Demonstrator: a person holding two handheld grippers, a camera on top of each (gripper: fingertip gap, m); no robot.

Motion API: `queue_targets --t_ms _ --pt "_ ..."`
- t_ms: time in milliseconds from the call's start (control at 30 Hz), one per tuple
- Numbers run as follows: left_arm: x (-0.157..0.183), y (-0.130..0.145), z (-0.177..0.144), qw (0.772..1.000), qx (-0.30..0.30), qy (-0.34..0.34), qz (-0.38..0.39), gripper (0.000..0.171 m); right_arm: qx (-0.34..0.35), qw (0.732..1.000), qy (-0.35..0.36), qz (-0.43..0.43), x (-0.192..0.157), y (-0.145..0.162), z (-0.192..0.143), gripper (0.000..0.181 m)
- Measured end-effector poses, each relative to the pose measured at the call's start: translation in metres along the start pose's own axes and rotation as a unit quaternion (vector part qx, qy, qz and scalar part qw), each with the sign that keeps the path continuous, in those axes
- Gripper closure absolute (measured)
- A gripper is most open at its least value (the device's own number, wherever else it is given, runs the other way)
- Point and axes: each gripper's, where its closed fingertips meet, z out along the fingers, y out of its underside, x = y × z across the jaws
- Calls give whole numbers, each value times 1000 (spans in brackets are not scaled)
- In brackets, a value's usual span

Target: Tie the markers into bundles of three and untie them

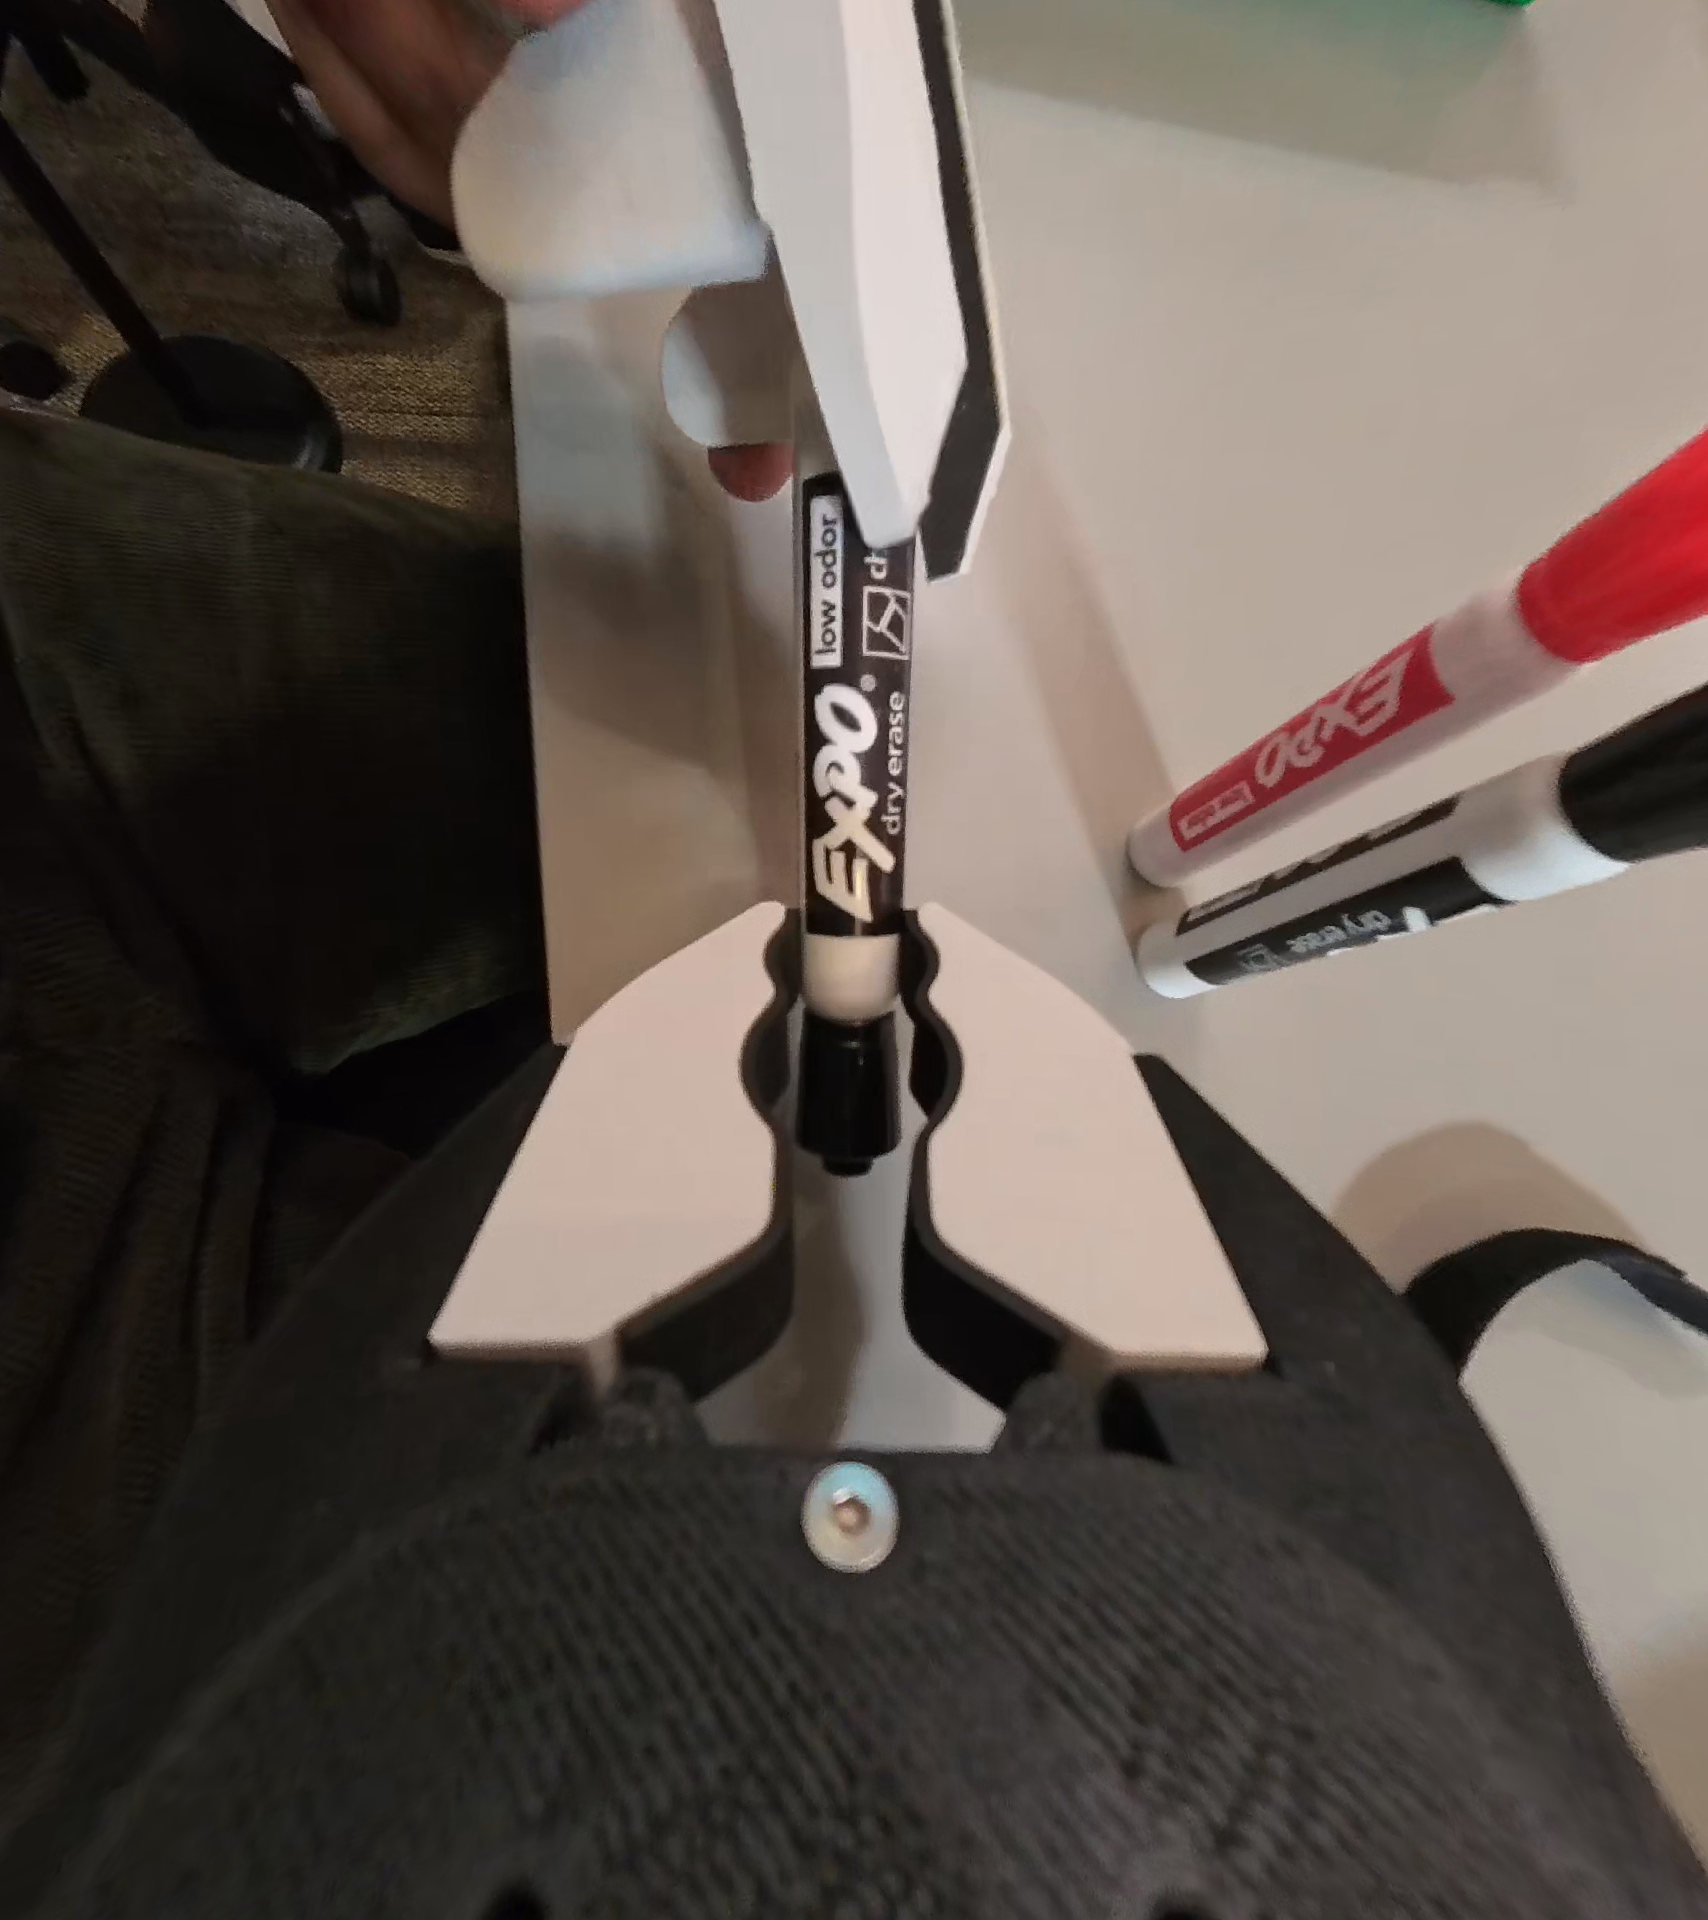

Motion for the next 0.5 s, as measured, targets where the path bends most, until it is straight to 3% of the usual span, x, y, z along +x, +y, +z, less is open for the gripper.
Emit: queue_targets --t_ms 233,333,433,500 --pt "-7 -3 -6 1000 3 -3 -10 125 0 1000 9 11 5 4 -4 162" --pt "-7 6 -2 1000 -23 1 -13 128 4 1000 14 11 6 3 -5 163" --pt "-4 8 4 1000 -30 0 -7 147 9 1000 11 8 4 1 -5 163" --pt "-1 6 4 1000 -24 11 -8 151 8 1000 12 5 4 2 -4 162"
